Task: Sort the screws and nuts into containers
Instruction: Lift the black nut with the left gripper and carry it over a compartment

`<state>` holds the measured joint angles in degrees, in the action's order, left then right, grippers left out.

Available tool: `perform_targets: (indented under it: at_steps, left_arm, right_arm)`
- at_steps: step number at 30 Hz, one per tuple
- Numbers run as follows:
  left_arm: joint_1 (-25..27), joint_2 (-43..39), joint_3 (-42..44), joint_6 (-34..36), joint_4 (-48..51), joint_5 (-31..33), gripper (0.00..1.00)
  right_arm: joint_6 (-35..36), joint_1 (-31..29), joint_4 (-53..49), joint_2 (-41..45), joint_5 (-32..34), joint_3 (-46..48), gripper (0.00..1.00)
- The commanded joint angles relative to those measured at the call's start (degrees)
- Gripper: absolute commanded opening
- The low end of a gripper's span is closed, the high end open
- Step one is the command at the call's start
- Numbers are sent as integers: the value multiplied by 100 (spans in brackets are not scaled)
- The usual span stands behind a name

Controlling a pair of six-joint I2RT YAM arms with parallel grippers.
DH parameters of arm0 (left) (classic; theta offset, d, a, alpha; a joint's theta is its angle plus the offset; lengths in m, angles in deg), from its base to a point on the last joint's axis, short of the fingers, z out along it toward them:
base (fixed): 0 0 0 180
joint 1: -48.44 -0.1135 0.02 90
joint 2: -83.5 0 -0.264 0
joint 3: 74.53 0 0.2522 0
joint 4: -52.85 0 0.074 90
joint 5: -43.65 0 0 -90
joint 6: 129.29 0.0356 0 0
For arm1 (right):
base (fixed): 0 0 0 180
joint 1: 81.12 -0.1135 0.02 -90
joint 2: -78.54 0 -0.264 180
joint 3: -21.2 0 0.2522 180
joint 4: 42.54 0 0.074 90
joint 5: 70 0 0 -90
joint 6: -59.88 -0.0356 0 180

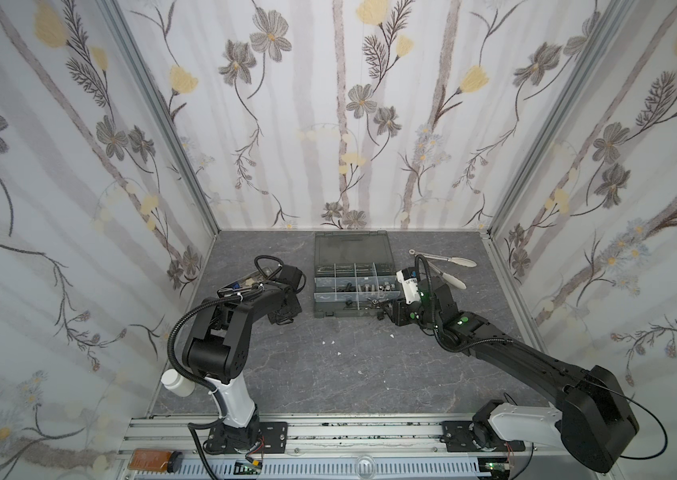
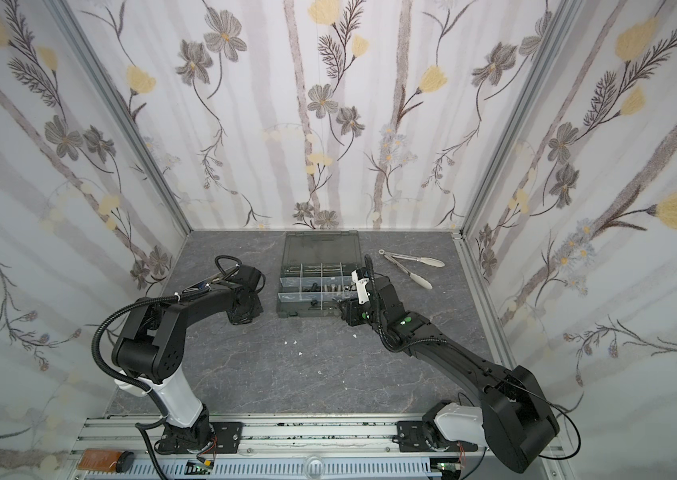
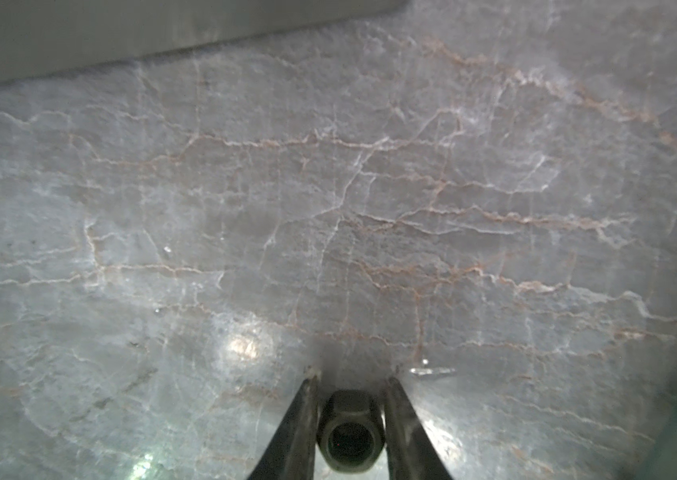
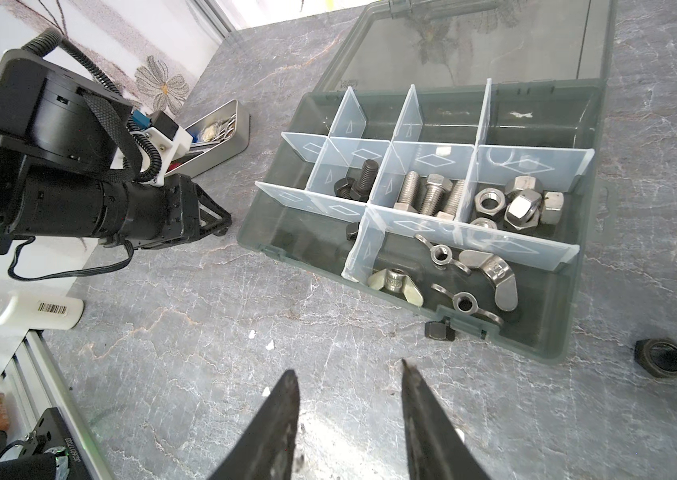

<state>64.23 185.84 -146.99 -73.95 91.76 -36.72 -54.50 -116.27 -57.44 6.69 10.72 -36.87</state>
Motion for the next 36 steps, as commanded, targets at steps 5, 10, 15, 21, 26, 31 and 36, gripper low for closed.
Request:
perform_targets:
  at_steps: [5,10,15,21,26,31,36]
  left_arm:
    - [3,-97,69,110,14,-460,13]
    - [22,-467,128,196,129,-460,10]
    - [117,-995,200,231,248,-462,11]
    - [122,-1182,363,232,238,-522,13]
    - [236,-1467,436,166,201,-618,12]
    - [679,-1639,-22,183,517,-548,13]
    - [1145,-1498,-583,144,688,-550,13]
  right_arm:
    - [52,9,63,13,30,-102,42]
    - [39,9,2,-4,41,-164,42]
    - [48,7,-129,-4,136,-238,42]
    - [54,11,-244,3,183,-301,42]
    - [39,10,-355,82,268,-324,43]
    - [26,18,-377,67,326,-250,43]
    - [-66,62,-355,83,271,-137,43]
